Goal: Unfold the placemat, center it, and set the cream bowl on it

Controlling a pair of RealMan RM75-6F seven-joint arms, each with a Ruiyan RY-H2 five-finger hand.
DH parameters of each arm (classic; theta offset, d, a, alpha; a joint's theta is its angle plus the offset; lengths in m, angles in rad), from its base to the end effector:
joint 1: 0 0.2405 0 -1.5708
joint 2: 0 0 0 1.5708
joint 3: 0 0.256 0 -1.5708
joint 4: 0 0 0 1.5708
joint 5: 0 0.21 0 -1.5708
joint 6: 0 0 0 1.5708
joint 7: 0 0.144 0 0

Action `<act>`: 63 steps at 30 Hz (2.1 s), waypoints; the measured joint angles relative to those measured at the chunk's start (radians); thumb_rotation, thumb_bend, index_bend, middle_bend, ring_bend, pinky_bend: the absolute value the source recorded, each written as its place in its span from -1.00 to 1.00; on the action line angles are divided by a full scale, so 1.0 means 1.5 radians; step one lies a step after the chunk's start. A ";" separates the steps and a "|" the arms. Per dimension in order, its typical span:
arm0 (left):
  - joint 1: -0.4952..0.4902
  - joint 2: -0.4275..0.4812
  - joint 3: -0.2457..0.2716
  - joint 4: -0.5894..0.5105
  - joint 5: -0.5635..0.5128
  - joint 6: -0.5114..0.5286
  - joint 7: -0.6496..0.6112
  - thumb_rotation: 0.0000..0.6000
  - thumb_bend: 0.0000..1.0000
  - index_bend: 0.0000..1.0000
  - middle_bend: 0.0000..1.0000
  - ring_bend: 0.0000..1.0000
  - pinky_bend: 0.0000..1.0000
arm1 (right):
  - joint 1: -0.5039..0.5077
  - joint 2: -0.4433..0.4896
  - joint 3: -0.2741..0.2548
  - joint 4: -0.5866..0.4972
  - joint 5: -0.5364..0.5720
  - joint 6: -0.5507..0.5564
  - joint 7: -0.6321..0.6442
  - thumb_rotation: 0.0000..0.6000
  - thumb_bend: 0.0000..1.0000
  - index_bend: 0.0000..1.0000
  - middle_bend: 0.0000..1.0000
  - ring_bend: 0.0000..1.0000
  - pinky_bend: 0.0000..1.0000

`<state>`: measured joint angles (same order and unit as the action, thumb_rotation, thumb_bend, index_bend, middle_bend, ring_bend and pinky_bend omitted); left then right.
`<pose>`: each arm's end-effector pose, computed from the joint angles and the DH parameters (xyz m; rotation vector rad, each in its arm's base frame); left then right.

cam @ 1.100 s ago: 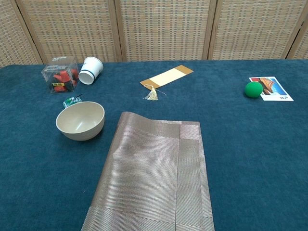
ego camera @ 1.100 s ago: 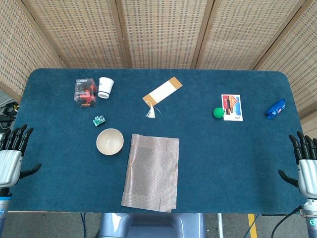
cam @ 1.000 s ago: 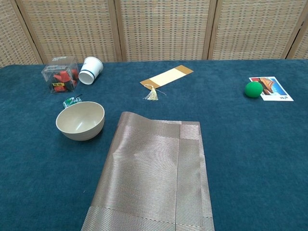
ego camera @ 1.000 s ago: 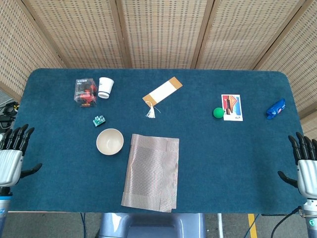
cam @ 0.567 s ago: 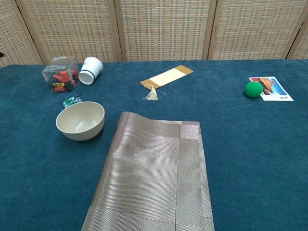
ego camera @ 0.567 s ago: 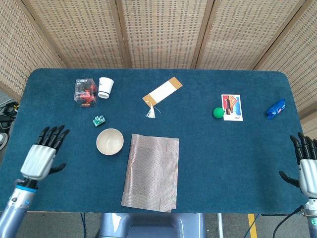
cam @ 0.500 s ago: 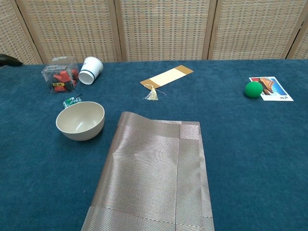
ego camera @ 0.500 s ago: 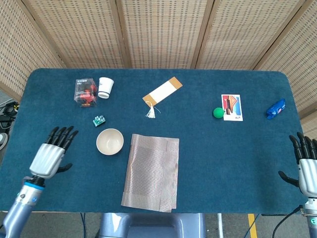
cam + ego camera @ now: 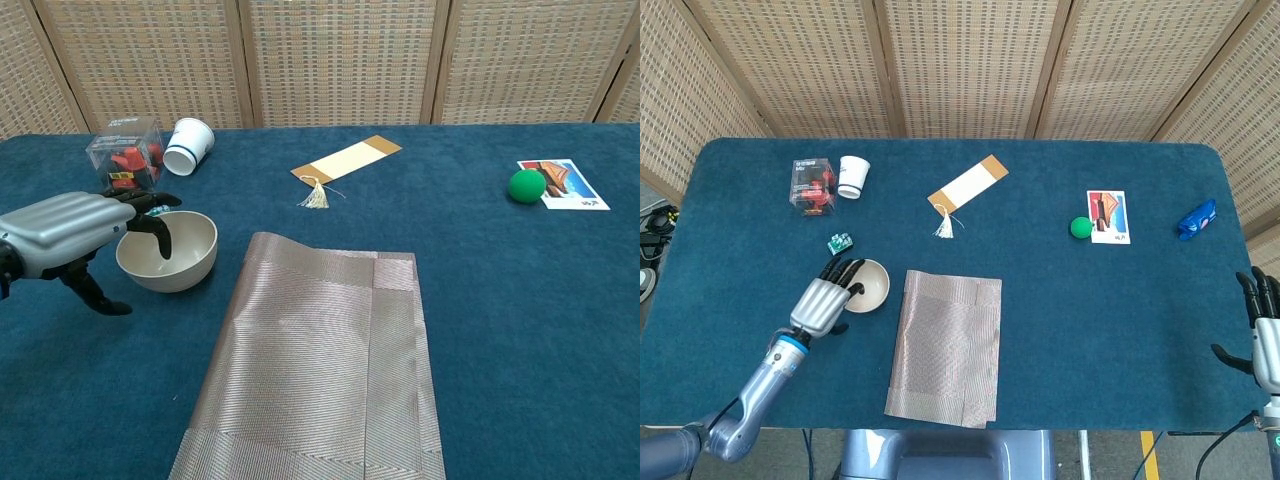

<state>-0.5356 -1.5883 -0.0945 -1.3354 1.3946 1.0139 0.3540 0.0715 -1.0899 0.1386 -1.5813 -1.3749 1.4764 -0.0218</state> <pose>-0.2172 0.2982 -0.0261 -1.9306 -0.7659 -0.7919 -0.3302 -0.1943 0.1914 1.2419 -0.8441 0.8366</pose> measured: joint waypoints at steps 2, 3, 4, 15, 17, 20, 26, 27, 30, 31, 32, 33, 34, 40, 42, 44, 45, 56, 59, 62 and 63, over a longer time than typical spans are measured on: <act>-0.006 -0.014 -0.001 0.023 0.001 -0.003 -0.006 1.00 -0.37 0.01 -1.00 -1.00 -1.00 | 0.001 -0.001 0.001 0.001 0.001 -0.001 0.000 1.00 -1.00 -1.00 -1.00 -1.00 -1.00; -0.011 -0.022 -0.001 0.036 0.001 -0.006 -0.010 1.00 -0.28 0.12 -1.00 -1.00 -1.00 | 0.001 -0.001 0.000 0.001 0.001 -0.001 0.000 1.00 -1.00 -1.00 -1.00 -1.00 -1.00; -0.014 -0.029 -0.001 0.045 0.001 -0.008 -0.015 1.00 -0.23 0.21 -1.00 -1.00 -1.00 | 0.001 -0.002 0.000 0.001 0.001 -0.002 -0.001 1.00 -1.00 -1.00 -1.00 -1.00 -1.00; -0.032 -0.048 -0.013 0.092 -0.001 0.006 -0.034 1.00 -0.19 0.53 -1.00 -1.00 -1.00 | 0.003 -0.005 0.000 0.005 0.006 -0.010 -0.002 1.00 -1.00 -1.00 -1.00 -1.00 -1.00; -0.031 -0.040 -0.018 0.091 -0.001 0.016 -0.038 1.00 -0.19 0.53 -1.00 -1.00 -1.00 | 0.003 -0.005 -0.001 0.005 0.006 -0.011 -0.002 1.00 -1.00 -1.00 -1.00 -1.00 -1.00; -0.028 -0.018 -0.028 0.087 -0.004 0.034 -0.046 1.00 -0.20 0.53 -1.00 -1.00 -1.00 | 0.004 -0.005 -0.001 0.004 0.006 -0.011 -0.001 1.00 -1.00 -1.00 -1.00 -1.00 -1.00; -0.010 0.053 -0.053 0.074 -0.031 0.055 -0.080 1.00 -0.20 0.50 -1.00 -1.00 -1.00 | 0.003 -0.004 -0.004 0.000 -0.002 -0.009 -0.001 1.00 -1.00 -1.00 -1.00 -1.00 -1.00; -0.003 0.071 -0.056 0.072 -0.043 0.055 -0.089 1.00 -0.20 0.50 -1.00 -1.00 -1.00 | 0.003 -0.004 -0.005 -0.001 -0.003 -0.008 -0.001 1.00 -1.00 -1.00 -1.00 -1.00 -1.00; 0.014 0.106 -0.064 0.078 -0.080 0.049 -0.115 1.00 -0.20 0.49 -1.00 -1.00 -1.00 | 0.003 -0.004 -0.007 -0.004 -0.006 -0.008 -0.004 1.00 -1.00 -1.00 -1.00 -1.00 -1.00; 0.017 0.112 -0.066 0.084 -0.091 0.043 -0.123 1.00 -0.20 0.49 -1.00 -1.00 -1.00 | 0.003 -0.005 -0.007 -0.005 -0.008 -0.008 -0.006 1.00 -1.00 -1.00 -1.00 -1.00 -1.00; 0.019 0.115 -0.068 0.092 -0.100 0.035 -0.131 1.00 -0.20 0.49 -1.00 -1.00 -1.00 | 0.004 -0.005 -0.007 -0.005 -0.009 -0.008 -0.008 1.00 -1.00 -1.00 -1.00 -1.00 -1.00; 0.020 0.119 -0.070 0.105 -0.110 0.022 -0.144 1.00 -0.20 0.49 -1.00 -1.00 -1.00 | 0.005 -0.006 -0.008 -0.007 -0.011 -0.008 -0.010 1.00 -1.00 -1.00 -1.00 -1.00 -1.00; 0.020 0.121 -0.071 0.117 -0.115 0.011 -0.155 1.00 -0.20 0.48 -1.00 -1.00 -1.00 | 0.005 -0.006 -0.009 -0.009 -0.013 -0.008 -0.011 1.00 -1.00 -1.00 -1.00 -1.00 -1.00; 0.016 0.110 -0.071 0.214 -0.144 -0.074 -0.235 1.00 -0.20 0.42 -1.00 -1.00 -1.00 | 0.007 -0.005 -0.010 -0.018 -0.015 -0.010 -0.017 1.00 -1.00 -1.00 -1.00 -1.00 -1.00; 0.010 0.098 -0.070 0.244 -0.150 -0.099 -0.254 1.00 -0.20 0.39 -1.00 -1.00 -1.00 | 0.007 -0.005 -0.010 -0.020 -0.014 -0.010 -0.019 1.00 -1.00 -1.00 -1.00 -1.00 -1.00; 0.004 0.086 -0.070 0.264 -0.153 -0.114 -0.266 1.00 -0.20 0.34 -1.00 -1.00 -1.00 | 0.007 -0.005 -0.010 -0.020 -0.012 -0.010 -0.022 1.00 -1.00 -1.00 -1.00 -1.00 -1.00; -0.002 0.077 -0.070 0.276 -0.154 -0.124 -0.271 1.00 -0.20 0.29 -1.00 -1.00 -1.00 | 0.007 -0.006 -0.010 -0.020 -0.011 -0.010 -0.023 1.00 -1.00 -1.00 -1.00 -1.00 -1.00; -0.032 0.052 -0.079 0.291 -0.183 -0.178 -0.266 1.00 -0.67 -1.00 -1.00 -1.00 -1.00 | 0.003 -0.003 -0.010 -0.017 -0.005 -0.008 -0.018 1.00 -1.00 -1.00 -1.00 -1.00 -1.00; -0.029 0.064 -0.079 0.265 -0.182 -0.167 -0.261 1.00 -0.67 -1.00 -1.00 -1.00 -1.00 | 0.001 0.000 -0.010 -0.018 -0.006 -0.006 -0.012 1.00 -1.00 -1.00 -1.00 -1.00 -1.00; -0.021 0.083 -0.080 0.227 -0.173 -0.138 -0.262 1.00 -0.66 -1.00 -1.00 -1.00 -1.00 | 0.000 0.003 -0.010 -0.020 -0.009 -0.003 -0.007 1.00 -1.00 -1.00 -1.00 -1.00 -1.00; -0.017 0.091 -0.081 0.211 -0.165 -0.120 -0.265 1.00 -0.66 -1.00 -1.00 -1.00 -1.00 | -0.001 0.003 -0.010 -0.021 -0.010 -0.002 -0.006 1.00 -1.00 -1.00 -1.00 -1.00 -1.00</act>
<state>-0.5614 -1.4516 -0.2161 -1.0192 1.1465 0.8341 -0.0441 0.0705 -1.0847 0.1242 -1.6124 -1.3895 1.4739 -0.0307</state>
